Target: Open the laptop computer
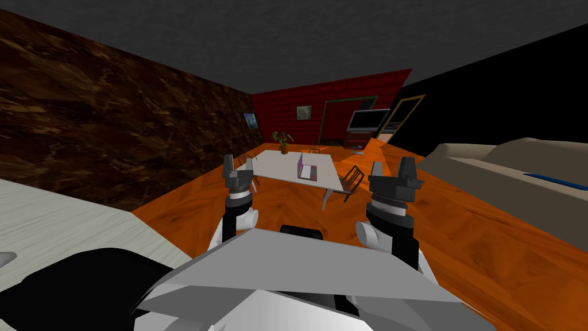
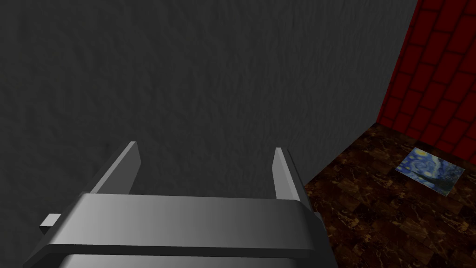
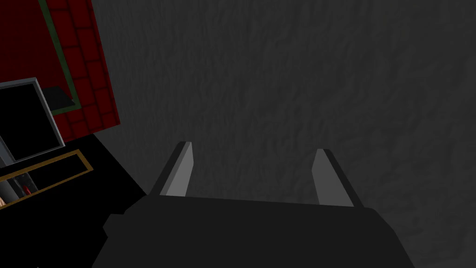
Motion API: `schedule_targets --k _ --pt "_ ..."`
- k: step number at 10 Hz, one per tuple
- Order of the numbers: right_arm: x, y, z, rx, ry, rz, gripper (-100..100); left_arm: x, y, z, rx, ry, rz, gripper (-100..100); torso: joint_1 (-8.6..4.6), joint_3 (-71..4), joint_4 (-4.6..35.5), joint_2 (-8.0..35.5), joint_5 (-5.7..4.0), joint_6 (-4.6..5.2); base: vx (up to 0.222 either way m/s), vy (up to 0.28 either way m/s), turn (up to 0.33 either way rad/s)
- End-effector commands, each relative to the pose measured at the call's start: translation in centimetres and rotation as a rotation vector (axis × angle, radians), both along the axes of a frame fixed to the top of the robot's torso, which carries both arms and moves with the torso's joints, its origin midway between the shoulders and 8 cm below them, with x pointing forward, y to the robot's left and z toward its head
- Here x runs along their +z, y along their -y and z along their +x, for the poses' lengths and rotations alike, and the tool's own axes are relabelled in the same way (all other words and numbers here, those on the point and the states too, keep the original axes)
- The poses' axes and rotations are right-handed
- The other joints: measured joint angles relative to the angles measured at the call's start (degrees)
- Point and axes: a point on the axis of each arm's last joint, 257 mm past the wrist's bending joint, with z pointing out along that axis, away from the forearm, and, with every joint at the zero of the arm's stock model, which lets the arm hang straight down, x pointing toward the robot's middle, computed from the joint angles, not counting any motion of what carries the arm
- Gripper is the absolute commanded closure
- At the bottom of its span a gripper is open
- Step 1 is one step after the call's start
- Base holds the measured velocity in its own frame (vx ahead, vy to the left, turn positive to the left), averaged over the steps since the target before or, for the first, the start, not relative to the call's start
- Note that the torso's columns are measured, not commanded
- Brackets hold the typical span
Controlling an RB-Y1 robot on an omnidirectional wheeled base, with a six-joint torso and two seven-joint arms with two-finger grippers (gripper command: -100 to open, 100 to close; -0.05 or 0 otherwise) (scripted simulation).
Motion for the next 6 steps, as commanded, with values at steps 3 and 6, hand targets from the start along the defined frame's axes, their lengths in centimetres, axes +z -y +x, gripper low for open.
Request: schedule_targets --k 3,6 --pt "0.01 0.0 0.0 0.0 0.0 0.0 0 0.01 0.0 0.0 0.0 0.0 0.0 0 0.0 -20.1 10.1 10.0 0.0 0.0 0.0 0.0 0.0" --pt "0.01 0.0 -0.01 0.0 0.0 0.0 0 0.01 0.0 -0.01 0.0 0.0 0.0 0 0.0 -45.4 22.7 22.7 0.0 0.0 0.0 0.0 0.0"
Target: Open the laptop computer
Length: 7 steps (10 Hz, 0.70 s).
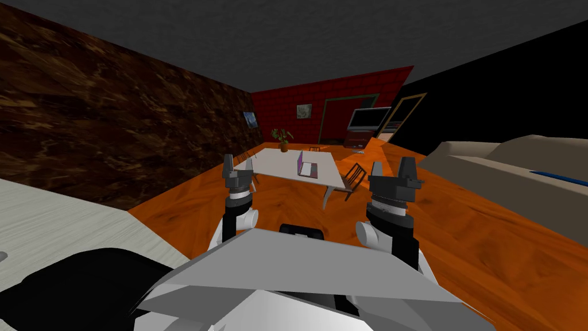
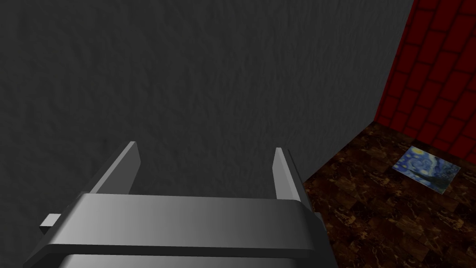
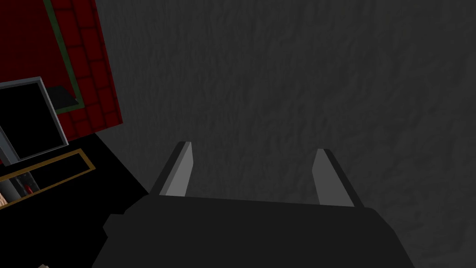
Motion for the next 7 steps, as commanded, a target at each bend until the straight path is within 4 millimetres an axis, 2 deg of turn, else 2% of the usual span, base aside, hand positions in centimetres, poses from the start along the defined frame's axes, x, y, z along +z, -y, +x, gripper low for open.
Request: schedule_targets --k 1,3,4,5,7 --pt "0.0 0.0 0.0 0.0 0.0 0.0 0 0.0 0.0 0.0 0.0 0.0 0.0 0 0.0 -8.5 4.2 4.2 0.0 0.0 0.0 0.0 0.0" --pt "0.0 0.0 0.0 0.0 0.0 0.0 0 0.0 0.0 0.0 0.0 0.0 0.0 0 0.0 -25.4 12.7 12.7 0.0 0.0 0.0 0.0 0.0" --pt "-0.2 -0.5 0.3 0.007 -0.016 -0.05 -100 0.0 0.0 0.0 0.0 0.0 0.0 0 0.0 -33.8 16.9 16.9 0.0 0.0 0.016 0.019 -0.004" --pt "-0.4 -0.8 0.5 0.008 -0.029 -0.09 -100 0.0 0.0 0.0 0.0 0.0 0.0 0 0.05 -37.8 18.8 18.8 0.01 0.0 0.031 0.038 -0.013" --pt "-1.1 -1.3 1.0 -0.001 -0.061 -0.178 -100 0.0 0.0 0.0 0.0 -0.001 0.0 0 0.14 -39.2 19.5 19.5 0.04 0.0 0.045 0.071 -0.012"
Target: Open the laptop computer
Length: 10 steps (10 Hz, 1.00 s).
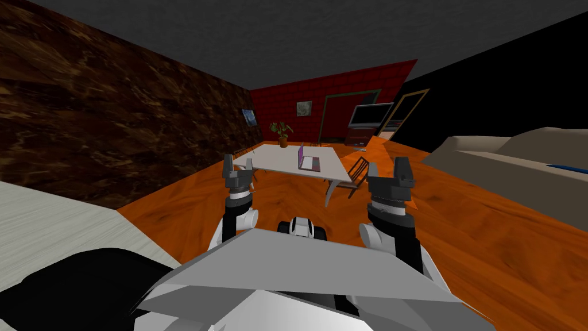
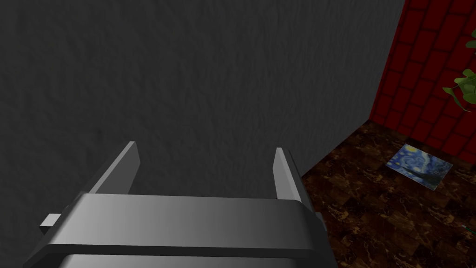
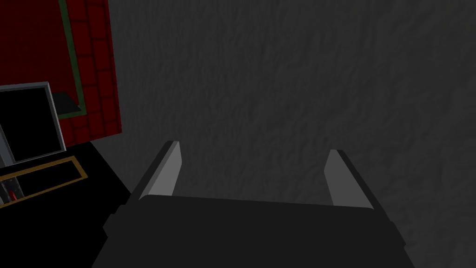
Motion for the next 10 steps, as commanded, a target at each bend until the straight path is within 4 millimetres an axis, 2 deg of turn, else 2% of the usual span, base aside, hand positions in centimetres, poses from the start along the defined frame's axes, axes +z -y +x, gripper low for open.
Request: schedule_targets --k 1,5,10 --pt "-0.9 -0.6 0.8 -0.02 -0.042 -0.119 -100 0.0 0.0 0.0 0.0 0.0 0.0 0 -0.03 -0.1 0.0 0.0 -0.01 0.0 0.063 0.095 -0.016" --pt "-3.0 -0.7 2.0 -0.1 -0.113 -0.317 -100 0.0 0.0 0.0 0.0 0.0 0.0 0 -0.13 0.0 0.1 0.1 -0.04 0.0 0.079 0.119 -0.023" --pt "-6.2 0.5 3.6 -0.253 -0.201 -0.583 -100 0.0 0.0 0.0 0.0 0.0 0.0 0 -0.11 0.0 0.1 0.1 -0.03 0.0 0.106 0.164 -0.028"
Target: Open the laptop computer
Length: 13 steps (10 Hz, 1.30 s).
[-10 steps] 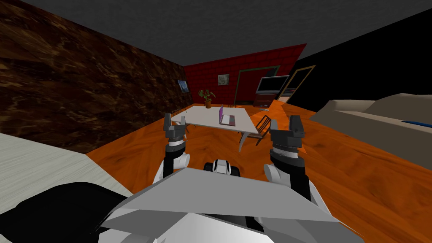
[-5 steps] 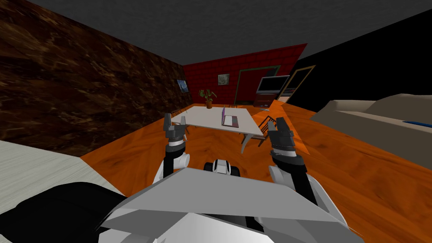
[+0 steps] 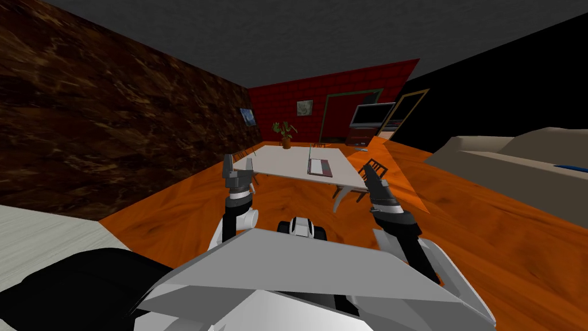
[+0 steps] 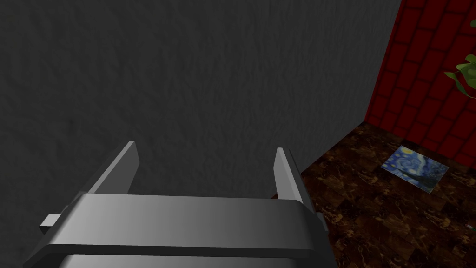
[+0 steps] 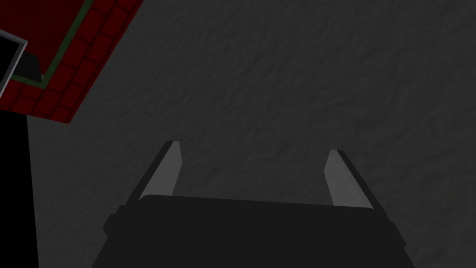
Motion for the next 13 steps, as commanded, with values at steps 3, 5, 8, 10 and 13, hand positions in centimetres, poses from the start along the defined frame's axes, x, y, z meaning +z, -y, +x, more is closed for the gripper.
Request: schedule_targets --k 3,5,8,10,13 --pt "-3.3 2.0 1.5 -0.157 -0.071 -0.266 -100 0.0 0.0 0.0 0.0 0.0 0.0 0 0.11 0.0 0.0 0.1 0.04 0.0 0.111 0.202 -0.031" --pt "-4.8 3.1 2.1 -0.224 -0.102 -0.389 -100 0.0 0.0 0.0 0.0 0.0 0.0 0 -0.07 0.0 0.0 0.0 -0.02 0.01 0.105 0.195 -0.037" --pt "-7.1 5.2 2.8 -0.322 -0.151 -0.589 -100 0.0 0.0 0.0 0.0 0.0 0.0 0 0.01 0.0 0.0 0.0 0.0 0.01 0.113 0.202 -0.033" --pt "-8.6 7.0 3.2 -0.383 -0.184 -0.732 -100 0.0 0.0 0.0 0.0 0.0 0.0 0 -0.06 0.0 0.0 0.0 -0.01 0.0 0.147 0.182 -0.035" --pt "-10.7 10.0 3.8 -0.47 -0.23 -0.954 -100 0.0 0.0 0.0 0.0 0.0 0.0 0 -0.04 0.1 0.0 0.1 -0.02 0.0 0.116 0.187 -0.032"
